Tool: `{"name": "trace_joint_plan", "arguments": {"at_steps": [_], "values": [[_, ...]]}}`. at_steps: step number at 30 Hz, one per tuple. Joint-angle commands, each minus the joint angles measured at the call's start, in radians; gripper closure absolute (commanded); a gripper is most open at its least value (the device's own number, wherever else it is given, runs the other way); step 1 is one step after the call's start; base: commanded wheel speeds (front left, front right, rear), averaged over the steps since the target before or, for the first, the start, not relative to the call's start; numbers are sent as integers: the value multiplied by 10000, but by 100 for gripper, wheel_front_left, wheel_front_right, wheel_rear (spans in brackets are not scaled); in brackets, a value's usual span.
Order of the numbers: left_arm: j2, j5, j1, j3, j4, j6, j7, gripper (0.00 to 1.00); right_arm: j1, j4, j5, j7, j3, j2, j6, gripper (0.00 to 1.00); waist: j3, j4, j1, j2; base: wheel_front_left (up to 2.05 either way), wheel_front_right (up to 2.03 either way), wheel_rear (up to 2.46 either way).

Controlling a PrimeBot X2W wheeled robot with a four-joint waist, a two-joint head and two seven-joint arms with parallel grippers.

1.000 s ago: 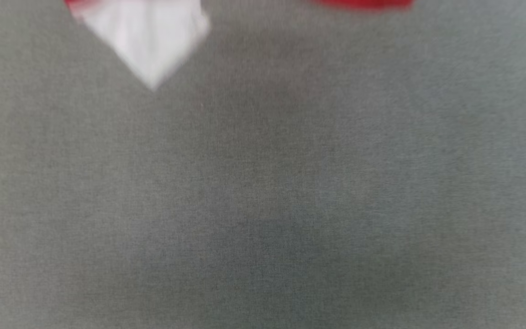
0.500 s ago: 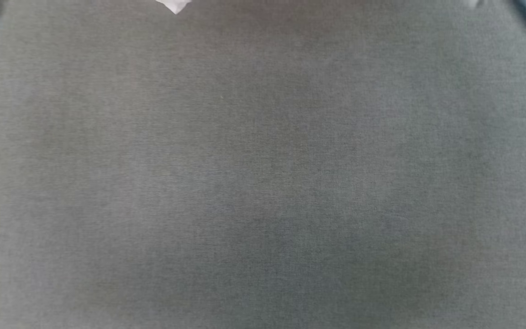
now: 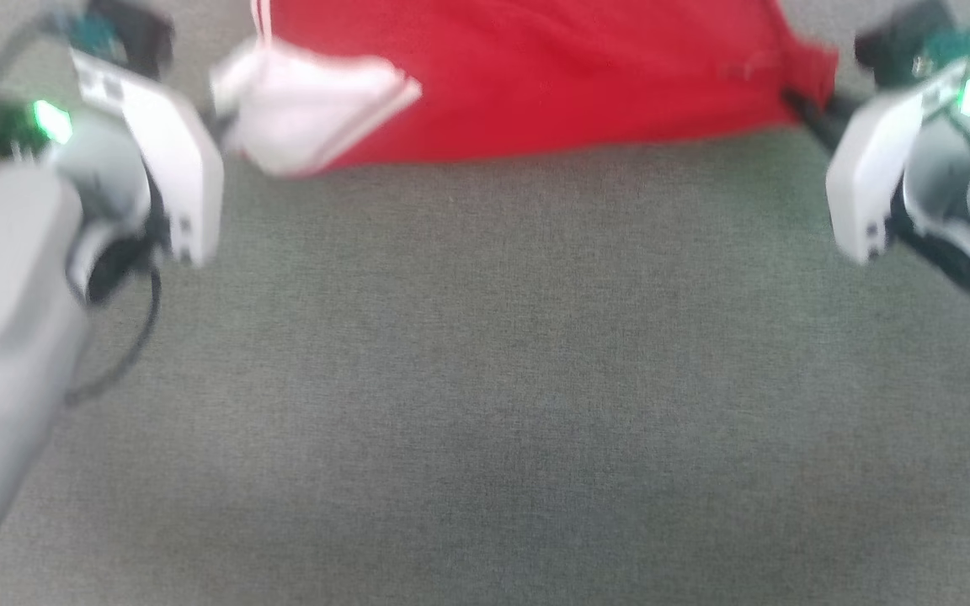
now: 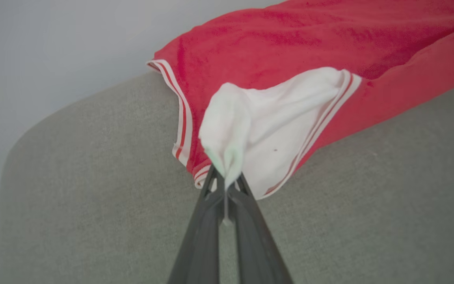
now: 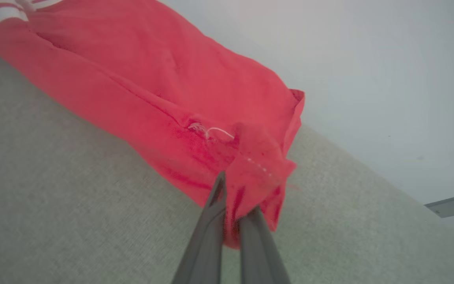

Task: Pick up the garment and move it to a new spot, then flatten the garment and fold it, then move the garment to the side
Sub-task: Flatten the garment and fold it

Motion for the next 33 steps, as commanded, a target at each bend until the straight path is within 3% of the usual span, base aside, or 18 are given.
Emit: {"name": "trace_joint_plan", "arguments": {"at_steps": [1,11,12,19,26,33], "values": [[226,-274,640,-16,-599,214,369,100,457,-366,325,205,77,-229,-3,100,-108,31,0,0,0,0,0],[2094,-1274,4592,192,-5538,2452,1831,100,2805,-2645,1437,1160,64,-1684,-3,100,-342,39,0,0,0,0,0],[2094,-1274,4592,192,-5538,2452,1831,100,2805,-2645,1437,1160,64,-1684,-3,100,-342,39,0,0,0,0,0],[3015,-1796,6854,244,-7728,3817,2117,100,4165,-3918,1693,1714,-243,-2456,-3,100,-437,27,0,0,0,0,0],[3509,-2200,8342,221,-8820,4681,2236,100,5738,-5188,2071,2328,-603,-3226,-3,100,-428,47,0,0,0,0,0],[3940,-2297,8813,609,-9328,5171,1944,100,6970,-6047,2164,2384,-1482,-3479,-3,100,-389,13,0,0,0,0,0]]}}
